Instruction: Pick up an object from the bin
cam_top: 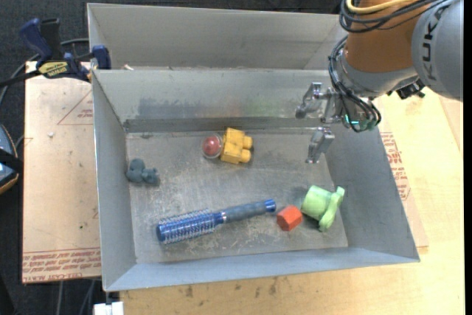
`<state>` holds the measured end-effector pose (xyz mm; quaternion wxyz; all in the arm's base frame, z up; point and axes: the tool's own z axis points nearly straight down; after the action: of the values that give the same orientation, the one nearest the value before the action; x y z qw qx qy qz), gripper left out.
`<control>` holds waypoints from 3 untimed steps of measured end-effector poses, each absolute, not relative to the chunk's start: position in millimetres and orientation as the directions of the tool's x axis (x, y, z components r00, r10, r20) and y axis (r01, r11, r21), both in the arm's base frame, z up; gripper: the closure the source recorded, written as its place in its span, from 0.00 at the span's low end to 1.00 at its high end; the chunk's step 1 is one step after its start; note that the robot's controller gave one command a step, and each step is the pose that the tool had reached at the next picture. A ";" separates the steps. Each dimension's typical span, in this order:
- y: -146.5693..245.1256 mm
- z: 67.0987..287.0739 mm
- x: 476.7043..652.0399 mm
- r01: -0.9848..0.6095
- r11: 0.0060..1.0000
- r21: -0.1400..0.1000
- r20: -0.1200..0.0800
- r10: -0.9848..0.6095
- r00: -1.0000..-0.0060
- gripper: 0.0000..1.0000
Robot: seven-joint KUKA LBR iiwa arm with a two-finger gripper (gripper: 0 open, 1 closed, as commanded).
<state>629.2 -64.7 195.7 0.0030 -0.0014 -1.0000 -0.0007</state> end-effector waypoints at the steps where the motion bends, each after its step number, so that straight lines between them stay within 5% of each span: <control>1: 44.0 94.3 636.0 -0.310 0.951 -0.001 -0.007 -0.310 -0.951 0.00; 3: 6.1 100.2 654.4 -0.477 0.879 -0.002 -0.004 -0.477 -0.879 0.00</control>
Offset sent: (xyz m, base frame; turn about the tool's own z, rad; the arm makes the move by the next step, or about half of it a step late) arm 0.0058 0.1323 -0.1257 -0.3640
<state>654.4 6.1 100.2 -0.0023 0.2460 -0.9693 0.0003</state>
